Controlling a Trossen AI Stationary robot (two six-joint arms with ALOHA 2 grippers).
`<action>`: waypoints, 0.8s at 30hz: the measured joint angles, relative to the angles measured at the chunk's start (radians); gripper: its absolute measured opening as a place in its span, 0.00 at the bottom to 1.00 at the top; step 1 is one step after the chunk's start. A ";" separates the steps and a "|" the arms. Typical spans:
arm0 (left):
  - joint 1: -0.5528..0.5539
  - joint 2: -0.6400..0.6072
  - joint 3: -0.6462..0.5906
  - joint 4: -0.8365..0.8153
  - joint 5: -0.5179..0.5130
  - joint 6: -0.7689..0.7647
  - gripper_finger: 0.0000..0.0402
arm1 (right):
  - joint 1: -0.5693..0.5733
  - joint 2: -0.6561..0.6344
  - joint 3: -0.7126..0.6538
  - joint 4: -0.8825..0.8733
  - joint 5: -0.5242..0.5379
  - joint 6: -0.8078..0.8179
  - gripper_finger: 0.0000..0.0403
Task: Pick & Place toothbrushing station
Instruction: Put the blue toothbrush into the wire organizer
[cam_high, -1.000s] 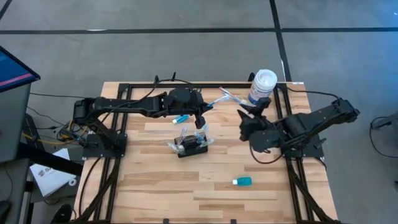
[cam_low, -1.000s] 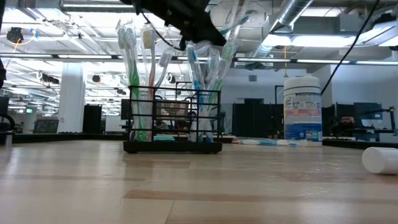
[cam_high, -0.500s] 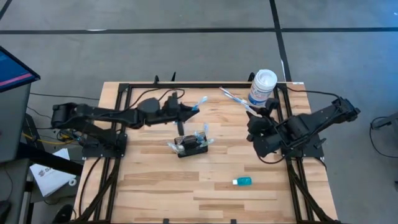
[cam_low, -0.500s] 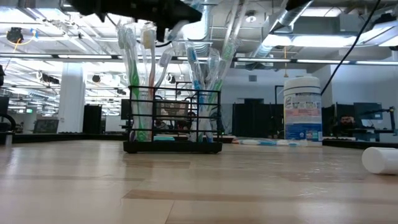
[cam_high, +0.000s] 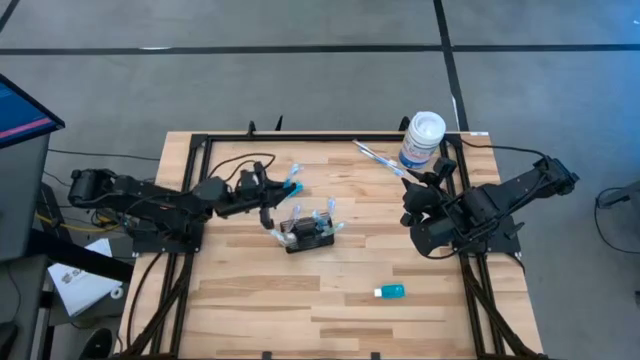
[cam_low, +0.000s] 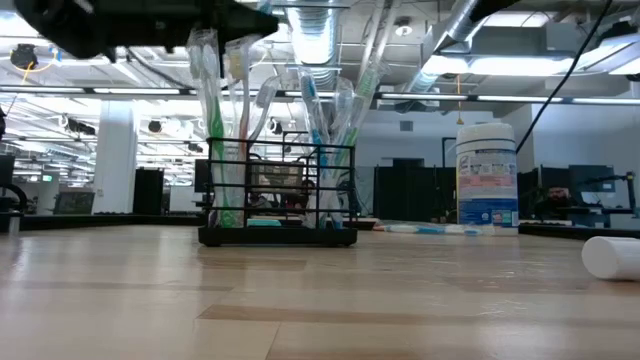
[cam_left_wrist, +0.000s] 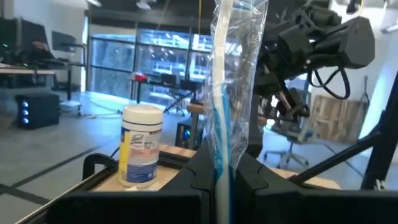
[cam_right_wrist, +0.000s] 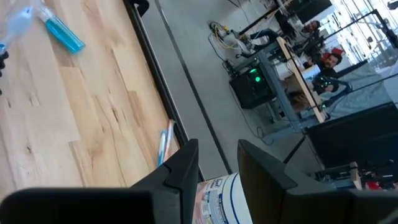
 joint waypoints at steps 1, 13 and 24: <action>-0.006 0.008 -0.023 0.045 -0.015 -0.001 0.02 | 0.000 0.000 0.000 0.000 0.000 0.001 0.25; -0.052 0.211 -0.127 0.413 -0.075 0.001 0.02 | 0.000 0.000 0.000 0.001 0.002 0.010 0.25; -0.105 0.373 -0.127 0.531 -0.118 -0.001 0.02 | 0.000 0.000 0.000 -0.002 0.001 0.018 0.25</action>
